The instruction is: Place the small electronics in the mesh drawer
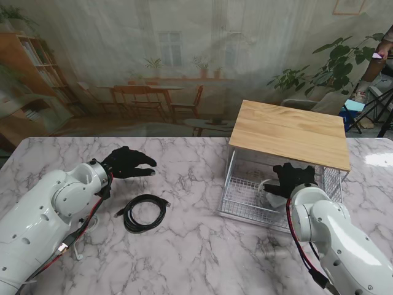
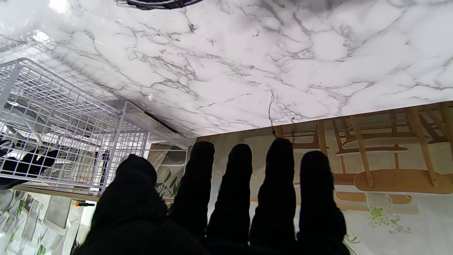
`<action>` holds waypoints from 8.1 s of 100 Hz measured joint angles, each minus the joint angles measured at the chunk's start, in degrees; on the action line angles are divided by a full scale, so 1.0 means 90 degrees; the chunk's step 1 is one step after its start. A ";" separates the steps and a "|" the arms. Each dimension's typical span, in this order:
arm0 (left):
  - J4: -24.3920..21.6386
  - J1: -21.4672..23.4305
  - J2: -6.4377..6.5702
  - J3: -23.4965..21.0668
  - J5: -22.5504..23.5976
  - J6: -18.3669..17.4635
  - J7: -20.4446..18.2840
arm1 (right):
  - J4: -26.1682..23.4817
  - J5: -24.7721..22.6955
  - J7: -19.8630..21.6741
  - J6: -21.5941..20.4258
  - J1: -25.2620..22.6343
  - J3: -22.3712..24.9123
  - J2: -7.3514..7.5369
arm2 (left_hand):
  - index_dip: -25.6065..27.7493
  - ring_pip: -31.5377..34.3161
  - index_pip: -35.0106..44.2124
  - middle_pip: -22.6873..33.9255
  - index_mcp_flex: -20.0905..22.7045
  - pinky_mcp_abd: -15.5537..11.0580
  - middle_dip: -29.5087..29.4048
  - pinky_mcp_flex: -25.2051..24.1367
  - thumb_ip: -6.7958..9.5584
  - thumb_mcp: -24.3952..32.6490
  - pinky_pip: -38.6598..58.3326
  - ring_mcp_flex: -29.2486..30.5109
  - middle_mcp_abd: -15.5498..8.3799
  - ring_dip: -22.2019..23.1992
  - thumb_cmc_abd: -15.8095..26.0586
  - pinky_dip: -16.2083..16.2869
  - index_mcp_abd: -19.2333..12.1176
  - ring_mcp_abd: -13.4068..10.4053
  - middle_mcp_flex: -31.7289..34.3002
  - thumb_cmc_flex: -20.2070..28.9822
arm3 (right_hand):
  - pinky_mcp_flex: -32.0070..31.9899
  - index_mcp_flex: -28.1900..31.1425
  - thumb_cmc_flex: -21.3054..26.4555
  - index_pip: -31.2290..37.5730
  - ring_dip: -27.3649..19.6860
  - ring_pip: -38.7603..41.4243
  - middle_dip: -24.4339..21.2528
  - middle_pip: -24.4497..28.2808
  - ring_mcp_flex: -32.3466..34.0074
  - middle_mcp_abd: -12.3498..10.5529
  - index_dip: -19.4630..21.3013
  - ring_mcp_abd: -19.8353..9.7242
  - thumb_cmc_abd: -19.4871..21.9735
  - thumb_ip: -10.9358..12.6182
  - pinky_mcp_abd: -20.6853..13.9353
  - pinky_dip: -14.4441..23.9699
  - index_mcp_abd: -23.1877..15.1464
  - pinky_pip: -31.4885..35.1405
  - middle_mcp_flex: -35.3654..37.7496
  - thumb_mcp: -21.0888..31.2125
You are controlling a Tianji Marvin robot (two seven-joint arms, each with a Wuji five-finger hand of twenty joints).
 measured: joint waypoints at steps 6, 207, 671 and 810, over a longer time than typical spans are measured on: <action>0.0000 0.0000 0.0004 0.0023 -0.0021 0.0003 -0.0026 | -0.0232 0.0001 0.0013 -0.0046 -0.0201 0.0109 -0.0002 | 0.0000 -0.0026 -0.0002 -0.0180 0.0000 -0.0116 -0.0171 0.0053 0.0000 0.0000 -0.0009 -0.0033 0.0053 -0.0087 -0.0005 -0.0118 0.0007 0.0026 -0.0293 0.0000 | 0.0000 0.0000 0.0001 0.0001 -0.0012 -0.0172 -0.0070 -0.0016 -0.0022 0.0000 -0.0010 0.0004 0.0000 0.0000 0.0000 -0.0005 0.0000 -0.0030 0.0000 0.0000; 0.2089 -0.1260 0.0113 0.3020 0.0917 -0.0072 0.1987 | -0.2169 0.0673 -0.1446 -0.1388 -0.2226 0.1123 -0.0146 | 0.1368 0.1703 0.3353 0.0985 -0.1572 -0.1389 0.3192 0.1388 0.0068 0.1706 0.1601 0.0521 -0.0311 0.1511 -0.2256 -0.0057 -0.0692 -0.0814 -0.0355 0.1628 | -0.0022 0.0383 0.0316 -0.0138 -0.0246 -0.0485 -0.0150 -0.0025 -0.0089 0.0154 -0.0162 0.0082 0.0001 -0.0027 -0.0039 -0.0371 -0.0051 -0.0484 0.0000 -0.0150; 0.0163 0.0764 0.0293 -0.1037 0.3094 -0.0618 0.2357 | -0.1240 0.1802 -0.2240 -0.0057 -0.0936 0.0316 -0.0294 | 0.0171 -0.0030 0.0276 0.0324 -0.0999 -0.0614 -0.0038 0.0142 0.0133 0.0192 0.0000 -0.0237 -0.0162 -0.0299 -0.0823 -0.0398 -0.0315 -0.0294 -0.1078 -0.0067 | 0.1227 0.2503 0.2974 0.5912 0.0742 0.1424 0.2047 0.2291 0.1517 0.0324 0.1396 0.0196 -0.1238 -0.1287 -0.0118 -0.0395 -0.0219 0.0868 0.2332 0.1871; 0.0055 0.0959 0.0300 -0.1118 0.2842 -0.0596 0.1542 | 0.0062 0.1301 -0.1697 0.0708 0.0132 -0.0424 -0.0213 | 0.0174 -0.0030 0.0099 -0.0016 -0.0860 -0.0611 -0.0235 0.0060 0.0133 0.0197 0.0000 -0.0240 -0.0151 -0.0236 -0.0753 -0.0397 -0.0315 -0.0294 -0.1187 -0.0003 | 0.0806 0.1505 0.1952 0.1367 0.0219 0.0934 0.0258 0.0767 0.0741 0.0156 -0.0420 0.0157 -0.0381 -0.0573 -0.0371 -0.0395 -0.0327 0.0566 0.1232 0.1252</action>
